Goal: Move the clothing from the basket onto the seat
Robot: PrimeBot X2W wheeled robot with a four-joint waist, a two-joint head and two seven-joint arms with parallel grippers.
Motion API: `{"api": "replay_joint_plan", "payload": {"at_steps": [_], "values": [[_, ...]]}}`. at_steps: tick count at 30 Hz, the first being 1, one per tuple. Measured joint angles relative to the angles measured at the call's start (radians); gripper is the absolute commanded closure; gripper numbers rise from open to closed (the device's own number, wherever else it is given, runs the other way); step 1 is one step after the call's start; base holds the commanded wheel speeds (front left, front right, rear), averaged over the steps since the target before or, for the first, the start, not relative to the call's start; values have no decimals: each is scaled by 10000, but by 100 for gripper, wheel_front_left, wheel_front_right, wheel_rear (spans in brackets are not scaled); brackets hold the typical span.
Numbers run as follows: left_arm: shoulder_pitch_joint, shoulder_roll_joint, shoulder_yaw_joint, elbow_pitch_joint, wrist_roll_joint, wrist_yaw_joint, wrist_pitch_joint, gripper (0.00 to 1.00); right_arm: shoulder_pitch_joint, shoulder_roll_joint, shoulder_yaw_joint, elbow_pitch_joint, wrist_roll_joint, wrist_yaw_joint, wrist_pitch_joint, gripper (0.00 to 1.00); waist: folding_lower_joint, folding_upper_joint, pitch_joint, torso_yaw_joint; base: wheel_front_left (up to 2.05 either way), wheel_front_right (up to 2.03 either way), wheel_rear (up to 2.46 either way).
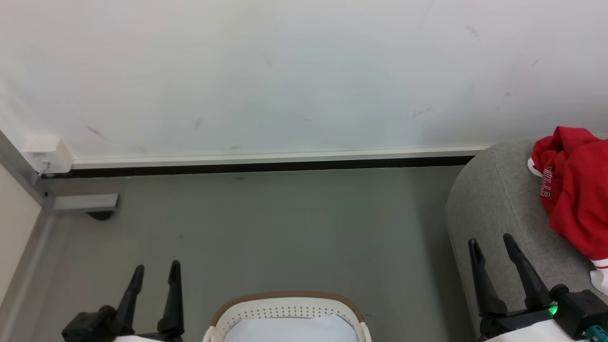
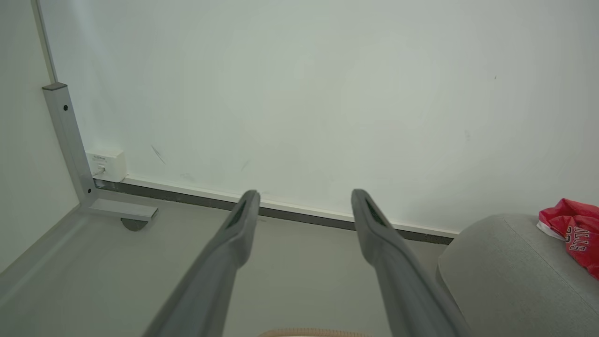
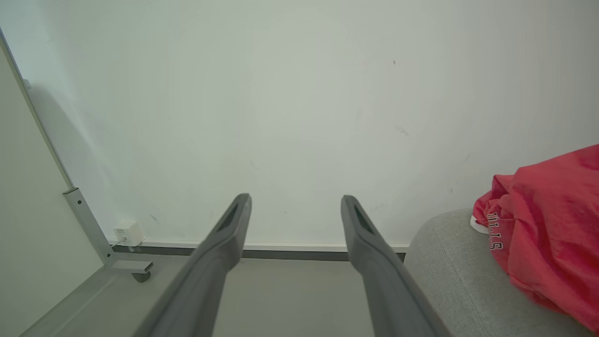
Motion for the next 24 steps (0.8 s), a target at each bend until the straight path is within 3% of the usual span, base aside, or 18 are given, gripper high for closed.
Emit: {"api": "replay_joint_plan", "payload": {"at_steps": [9, 19, 20, 24], "values": [[-13, -497, 639, 326, 579, -660, 0, 0, -7, 125, -73, 19, -148, 0, 0, 0, 0, 0, -19, -18, 0, 0, 0], [-13, -807, 1009, 594, 1011, -1032, 0, 0, -7, 128, -23, 98, -163, 0, 0, 0, 0, 0, -33, -76, 0, 0, 0], [-14, -826, 1043, 616, 1043, -1049, 0, 100, -7, 127, -19, 117, -163, 0, 0, 100, 0, 0, -32, -76, 0, 0, 0], [102, -917, 1007, 917, 1049, -1060, 12, 100, 224, 173, 15, 403, -155, 2, 25, 100, 0, 0, -32, -76, 0, 0, 0]]}}
